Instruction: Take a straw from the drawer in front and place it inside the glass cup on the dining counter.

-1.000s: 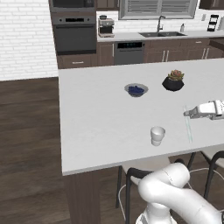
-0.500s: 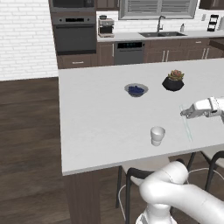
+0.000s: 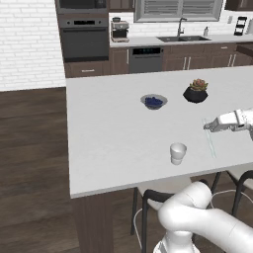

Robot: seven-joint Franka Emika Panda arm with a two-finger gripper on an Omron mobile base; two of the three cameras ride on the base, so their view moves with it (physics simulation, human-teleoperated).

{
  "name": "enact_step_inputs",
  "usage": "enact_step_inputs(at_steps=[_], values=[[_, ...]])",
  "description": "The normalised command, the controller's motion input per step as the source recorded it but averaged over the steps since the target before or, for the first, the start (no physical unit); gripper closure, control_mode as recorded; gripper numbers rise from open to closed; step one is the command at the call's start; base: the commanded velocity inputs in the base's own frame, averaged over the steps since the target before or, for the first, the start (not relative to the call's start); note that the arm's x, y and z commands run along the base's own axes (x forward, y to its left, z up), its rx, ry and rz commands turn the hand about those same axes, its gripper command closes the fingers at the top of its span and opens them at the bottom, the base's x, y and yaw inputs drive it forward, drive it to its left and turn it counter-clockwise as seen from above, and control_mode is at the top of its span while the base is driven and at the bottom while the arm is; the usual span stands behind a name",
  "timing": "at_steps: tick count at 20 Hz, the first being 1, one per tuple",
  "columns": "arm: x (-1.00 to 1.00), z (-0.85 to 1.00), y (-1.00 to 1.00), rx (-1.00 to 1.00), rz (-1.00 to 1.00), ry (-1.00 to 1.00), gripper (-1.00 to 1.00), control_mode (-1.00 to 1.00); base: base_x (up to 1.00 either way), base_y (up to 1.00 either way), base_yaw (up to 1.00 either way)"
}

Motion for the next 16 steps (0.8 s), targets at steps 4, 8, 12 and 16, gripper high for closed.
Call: enact_step_inputs(at_steps=[4,8,12,16], values=[[0.08,-0.24,0.12,-0.02,0.00,-0.38,1.00,-1.00,0.00,0.00,0.00],[0.32,-0.22,0.03,0.00,0.05,-0.34,1.00,-1.00,0.00,0.00,0.00],[0.29,-0.17,-0.10,0.00,0.18,-0.33,1.00,-1.00,0.00,0.00,0.00],[0.18,-0.16,-0.30,0.00,0.25,-0.25,1.00,-1.00,0.00,0.00,0.00]])
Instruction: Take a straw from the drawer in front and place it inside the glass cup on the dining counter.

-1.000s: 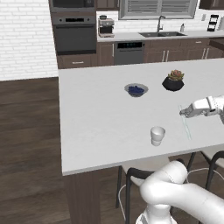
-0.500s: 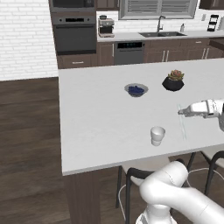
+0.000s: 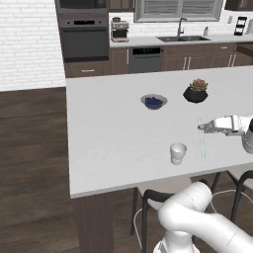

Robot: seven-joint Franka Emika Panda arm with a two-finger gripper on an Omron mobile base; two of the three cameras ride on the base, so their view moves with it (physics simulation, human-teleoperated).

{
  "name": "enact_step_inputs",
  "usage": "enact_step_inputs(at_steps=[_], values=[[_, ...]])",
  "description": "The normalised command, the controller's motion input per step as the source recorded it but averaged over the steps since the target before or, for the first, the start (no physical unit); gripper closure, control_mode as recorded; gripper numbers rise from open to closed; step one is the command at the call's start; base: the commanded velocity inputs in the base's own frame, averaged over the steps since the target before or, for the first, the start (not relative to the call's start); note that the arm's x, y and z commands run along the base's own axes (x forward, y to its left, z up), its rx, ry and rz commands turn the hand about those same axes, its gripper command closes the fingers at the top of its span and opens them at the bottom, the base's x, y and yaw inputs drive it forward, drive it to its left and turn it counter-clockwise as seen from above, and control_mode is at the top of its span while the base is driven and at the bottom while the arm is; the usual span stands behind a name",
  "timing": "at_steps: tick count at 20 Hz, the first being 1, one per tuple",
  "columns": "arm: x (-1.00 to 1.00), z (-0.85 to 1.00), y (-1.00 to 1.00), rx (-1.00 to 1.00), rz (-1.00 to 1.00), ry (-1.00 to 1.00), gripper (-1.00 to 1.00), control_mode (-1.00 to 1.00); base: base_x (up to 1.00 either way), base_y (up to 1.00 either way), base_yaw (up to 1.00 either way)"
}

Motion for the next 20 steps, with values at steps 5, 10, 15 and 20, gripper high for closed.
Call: enact_step_inputs(at_steps=[5,10,15,20], values=[[0.18,-0.16,-0.30,-0.01,0.27,-0.22,1.00,-1.00,0.00,0.00,0.00],[0.17,-0.06,-0.04,-0.09,0.19,-0.32,1.00,-1.00,0.00,0.00,0.00],[0.09,-0.13,0.00,-0.06,0.13,-0.52,1.00,-1.00,0.00,0.00,0.00],[0.11,-0.25,0.00,0.00,0.15,-0.47,1.00,-1.00,0.00,0.00,0.00]])
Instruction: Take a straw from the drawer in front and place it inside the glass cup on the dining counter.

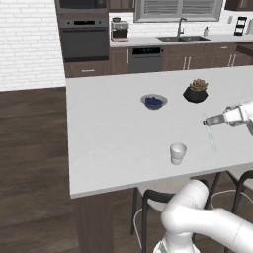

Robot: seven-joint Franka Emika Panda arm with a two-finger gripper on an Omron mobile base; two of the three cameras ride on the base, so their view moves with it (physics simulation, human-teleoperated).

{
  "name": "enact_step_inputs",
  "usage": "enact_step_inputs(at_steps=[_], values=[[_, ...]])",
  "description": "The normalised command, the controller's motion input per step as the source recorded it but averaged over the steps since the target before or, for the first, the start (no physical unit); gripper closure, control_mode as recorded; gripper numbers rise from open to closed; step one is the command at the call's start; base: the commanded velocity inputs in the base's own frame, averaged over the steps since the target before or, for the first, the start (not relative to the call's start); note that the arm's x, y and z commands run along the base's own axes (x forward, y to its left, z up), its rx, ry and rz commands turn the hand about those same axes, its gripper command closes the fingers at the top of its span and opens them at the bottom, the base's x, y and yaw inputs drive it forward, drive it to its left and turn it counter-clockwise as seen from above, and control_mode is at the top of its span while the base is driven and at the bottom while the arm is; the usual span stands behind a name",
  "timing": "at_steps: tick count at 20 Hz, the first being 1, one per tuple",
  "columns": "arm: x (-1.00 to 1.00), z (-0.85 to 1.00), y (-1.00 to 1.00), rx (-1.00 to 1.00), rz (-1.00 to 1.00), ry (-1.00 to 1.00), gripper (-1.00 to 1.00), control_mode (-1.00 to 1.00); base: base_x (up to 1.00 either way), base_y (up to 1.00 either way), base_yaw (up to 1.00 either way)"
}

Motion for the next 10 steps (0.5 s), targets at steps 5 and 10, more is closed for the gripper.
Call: enact_step_inputs(at_steps=[5,10], values=[[0.24,-0.33,0.00,0.00,0.14,-0.36,1.00,-1.00,0.00,0.00,0.00],[0.33,-0.34,-0.02,0.00,0.12,-0.28,1.00,-1.00,0.00,0.00,0.00]])
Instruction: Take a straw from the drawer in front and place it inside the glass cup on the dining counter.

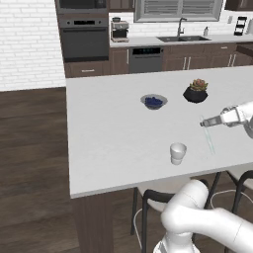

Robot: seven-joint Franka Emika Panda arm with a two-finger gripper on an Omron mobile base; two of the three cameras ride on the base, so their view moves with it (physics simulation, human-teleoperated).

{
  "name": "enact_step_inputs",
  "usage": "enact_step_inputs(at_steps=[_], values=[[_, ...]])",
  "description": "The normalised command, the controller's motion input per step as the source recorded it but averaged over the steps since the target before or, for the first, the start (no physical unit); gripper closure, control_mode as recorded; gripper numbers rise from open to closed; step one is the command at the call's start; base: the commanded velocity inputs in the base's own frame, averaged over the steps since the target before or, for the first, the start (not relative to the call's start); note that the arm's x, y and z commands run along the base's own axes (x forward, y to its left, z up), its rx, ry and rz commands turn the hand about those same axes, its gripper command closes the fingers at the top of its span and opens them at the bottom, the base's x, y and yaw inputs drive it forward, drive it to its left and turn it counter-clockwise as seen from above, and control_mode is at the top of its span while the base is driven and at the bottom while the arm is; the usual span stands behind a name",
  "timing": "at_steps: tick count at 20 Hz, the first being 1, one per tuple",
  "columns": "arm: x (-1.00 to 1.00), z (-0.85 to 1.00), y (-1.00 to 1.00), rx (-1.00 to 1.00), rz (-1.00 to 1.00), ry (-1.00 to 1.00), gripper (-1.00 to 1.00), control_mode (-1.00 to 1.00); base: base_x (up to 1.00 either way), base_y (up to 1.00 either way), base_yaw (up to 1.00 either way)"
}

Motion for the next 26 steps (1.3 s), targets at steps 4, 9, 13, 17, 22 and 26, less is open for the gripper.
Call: enact_step_inputs(at_steps=[4,9,13,17,22,26], values=[[0.33,-0.31,-0.08,0.00,0.09,-0.30,1.00,-1.00,0.00,0.00,0.00],[0.25,-0.30,-0.11,0.00,0.09,-0.31,1.00,-1.00,0.00,0.00,0.00],[0.26,-0.31,-0.06,0.04,0.11,-0.33,1.00,-1.00,0.00,0.00,0.00],[0.31,-0.32,-0.01,0.07,0.13,-0.36,1.00,-1.00,0.00,0.00,0.00],[0.35,-0.38,-0.01,0.04,0.14,-0.39,1.00,-1.00,0.00,0.00,0.00],[0.37,-0.29,-0.07,0.00,0.14,-0.37,1.00,-1.00,0.00,0.00,0.00]])
